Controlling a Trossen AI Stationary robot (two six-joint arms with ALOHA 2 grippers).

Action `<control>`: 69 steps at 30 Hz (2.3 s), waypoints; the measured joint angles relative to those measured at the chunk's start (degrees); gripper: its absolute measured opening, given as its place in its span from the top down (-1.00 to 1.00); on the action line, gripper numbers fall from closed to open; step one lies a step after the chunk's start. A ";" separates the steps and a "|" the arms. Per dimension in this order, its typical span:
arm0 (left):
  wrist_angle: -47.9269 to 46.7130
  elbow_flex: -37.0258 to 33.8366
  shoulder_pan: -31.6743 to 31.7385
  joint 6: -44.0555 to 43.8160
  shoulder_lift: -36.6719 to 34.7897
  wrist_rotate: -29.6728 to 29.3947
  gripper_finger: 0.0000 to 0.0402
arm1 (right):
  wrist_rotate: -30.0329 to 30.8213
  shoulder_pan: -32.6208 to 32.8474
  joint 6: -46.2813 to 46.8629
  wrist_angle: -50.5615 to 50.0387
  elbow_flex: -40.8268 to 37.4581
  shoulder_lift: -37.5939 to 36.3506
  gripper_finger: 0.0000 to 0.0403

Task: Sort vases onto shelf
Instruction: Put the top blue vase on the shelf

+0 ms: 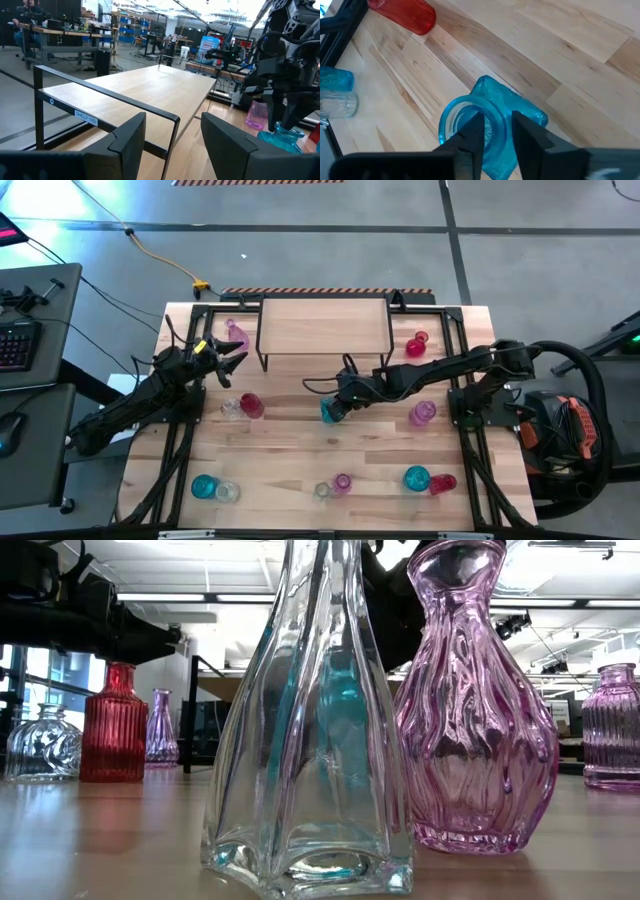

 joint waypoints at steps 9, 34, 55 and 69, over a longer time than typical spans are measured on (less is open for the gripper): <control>0.00 0.01 0.02 0.00 0.00 0.00 0.08 | -0.15 0.00 0.29 -0.11 0.02 -0.13 0.96; 0.00 0.02 0.00 0.00 0.00 -0.02 0.08 | 0.37 -2.67 -0.68 -14.42 11.35 -0.46 0.96; 0.00 0.00 0.00 0.00 -0.02 -0.02 0.08 | -3.62 -5.70 2.29 -18.41 17.19 -0.52 0.96; -0.02 0.00 0.02 0.00 -0.02 -0.02 0.08 | -2.38 -12.85 -9.58 -36.67 33.10 -0.57 0.96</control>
